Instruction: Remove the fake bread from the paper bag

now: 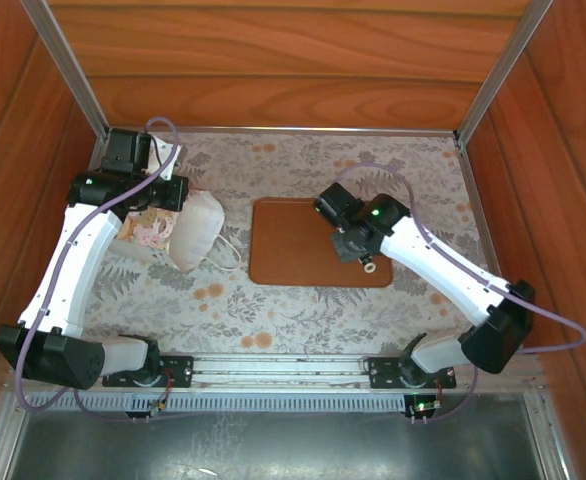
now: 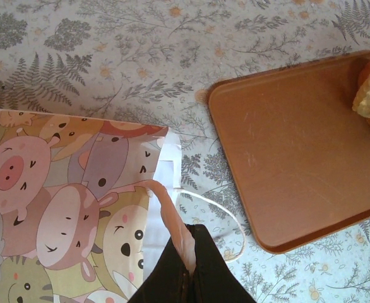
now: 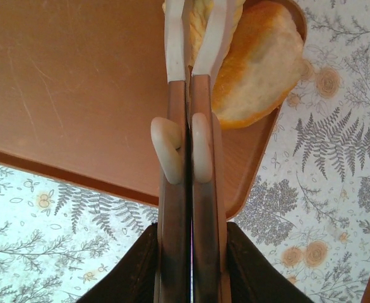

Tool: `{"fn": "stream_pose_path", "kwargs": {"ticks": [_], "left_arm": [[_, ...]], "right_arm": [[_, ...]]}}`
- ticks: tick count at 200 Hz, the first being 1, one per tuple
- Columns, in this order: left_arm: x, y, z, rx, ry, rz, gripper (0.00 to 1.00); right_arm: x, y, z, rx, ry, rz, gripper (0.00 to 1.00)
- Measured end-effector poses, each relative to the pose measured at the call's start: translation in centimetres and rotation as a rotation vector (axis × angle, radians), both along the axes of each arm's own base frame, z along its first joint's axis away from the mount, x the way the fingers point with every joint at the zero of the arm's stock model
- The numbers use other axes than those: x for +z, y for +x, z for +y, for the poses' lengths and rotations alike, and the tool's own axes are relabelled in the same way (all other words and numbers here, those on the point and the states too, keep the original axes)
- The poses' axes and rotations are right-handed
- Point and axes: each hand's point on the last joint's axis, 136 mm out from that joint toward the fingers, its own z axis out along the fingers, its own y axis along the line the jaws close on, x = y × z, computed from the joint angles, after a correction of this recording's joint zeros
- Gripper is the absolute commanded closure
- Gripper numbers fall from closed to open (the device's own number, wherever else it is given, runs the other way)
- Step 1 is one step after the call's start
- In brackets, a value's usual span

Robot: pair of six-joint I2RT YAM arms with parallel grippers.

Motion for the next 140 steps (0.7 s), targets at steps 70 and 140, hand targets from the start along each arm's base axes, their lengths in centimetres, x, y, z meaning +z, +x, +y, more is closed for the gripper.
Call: {"fn": "stream_pose_path", "kwargs": {"ticks": [70,140], "left_arm": [[-0.4,0.0,0.0,0.003,0.000,0.007,1.00],[-0.4,0.0,0.0,0.003,0.000,0.006,1.00]], "right_arm": [[-2.2,-0.2,3.0,0.080,-0.040,0.096,0.74],[-4.4,-3.1,5.2,0.129,0.001,0.258,0.59]]}}
